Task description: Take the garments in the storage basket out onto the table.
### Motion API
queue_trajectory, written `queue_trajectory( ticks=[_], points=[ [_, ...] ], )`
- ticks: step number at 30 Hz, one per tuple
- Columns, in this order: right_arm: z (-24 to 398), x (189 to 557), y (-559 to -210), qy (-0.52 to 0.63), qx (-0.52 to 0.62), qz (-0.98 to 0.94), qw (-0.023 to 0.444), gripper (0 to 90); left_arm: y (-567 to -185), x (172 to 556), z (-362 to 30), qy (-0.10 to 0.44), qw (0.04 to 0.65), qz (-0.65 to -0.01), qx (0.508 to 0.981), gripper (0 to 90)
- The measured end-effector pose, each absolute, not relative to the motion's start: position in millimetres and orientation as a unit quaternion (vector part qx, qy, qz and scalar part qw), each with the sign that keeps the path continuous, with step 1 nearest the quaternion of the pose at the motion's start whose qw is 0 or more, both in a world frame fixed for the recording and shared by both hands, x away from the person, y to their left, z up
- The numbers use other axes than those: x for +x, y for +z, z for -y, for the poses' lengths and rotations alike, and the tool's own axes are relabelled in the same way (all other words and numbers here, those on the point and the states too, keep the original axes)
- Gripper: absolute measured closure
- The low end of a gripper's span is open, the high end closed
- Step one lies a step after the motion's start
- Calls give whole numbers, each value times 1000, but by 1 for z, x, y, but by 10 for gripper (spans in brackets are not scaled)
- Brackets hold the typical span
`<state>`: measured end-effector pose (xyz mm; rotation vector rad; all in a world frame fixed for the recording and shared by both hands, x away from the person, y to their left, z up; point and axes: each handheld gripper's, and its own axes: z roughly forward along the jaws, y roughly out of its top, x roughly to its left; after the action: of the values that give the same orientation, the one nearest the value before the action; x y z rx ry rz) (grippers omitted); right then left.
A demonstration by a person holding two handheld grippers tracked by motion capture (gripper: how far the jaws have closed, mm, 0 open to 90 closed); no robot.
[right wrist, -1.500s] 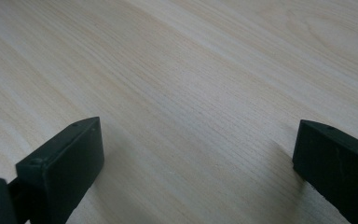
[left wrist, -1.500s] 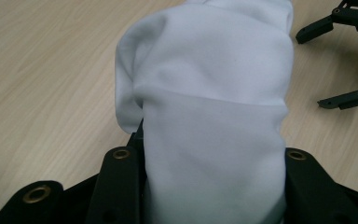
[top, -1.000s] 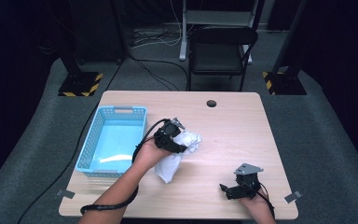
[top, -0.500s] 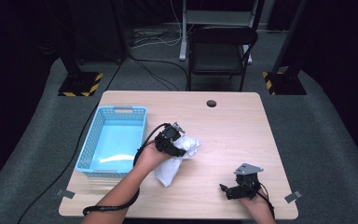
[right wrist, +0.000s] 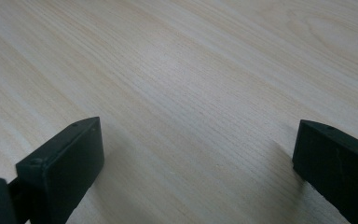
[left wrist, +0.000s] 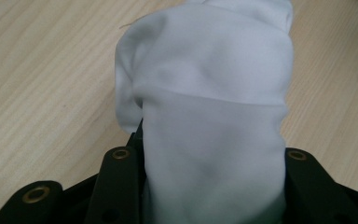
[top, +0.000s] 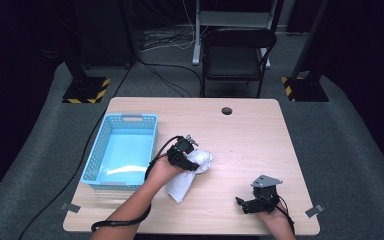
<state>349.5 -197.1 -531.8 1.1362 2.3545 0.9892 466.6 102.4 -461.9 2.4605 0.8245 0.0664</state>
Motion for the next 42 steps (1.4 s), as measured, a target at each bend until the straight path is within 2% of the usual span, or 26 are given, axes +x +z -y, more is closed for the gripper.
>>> queue_trajectory(
  ticks=[25, 33, 42],
  points=[
    [197, 349, -532, 349, 400, -830, 172, 13, -488, 463, -93, 23, 255, -304, 918, 534],
    [197, 349, -532, 349, 400, -830, 172, 13, -491, 461, -93, 22, 260, -308, 915, 411],
    [197, 349, -532, 349, 400, -830, 172, 13, -492, 458, -95, 21, 274, -312, 910, 313]
  ],
)
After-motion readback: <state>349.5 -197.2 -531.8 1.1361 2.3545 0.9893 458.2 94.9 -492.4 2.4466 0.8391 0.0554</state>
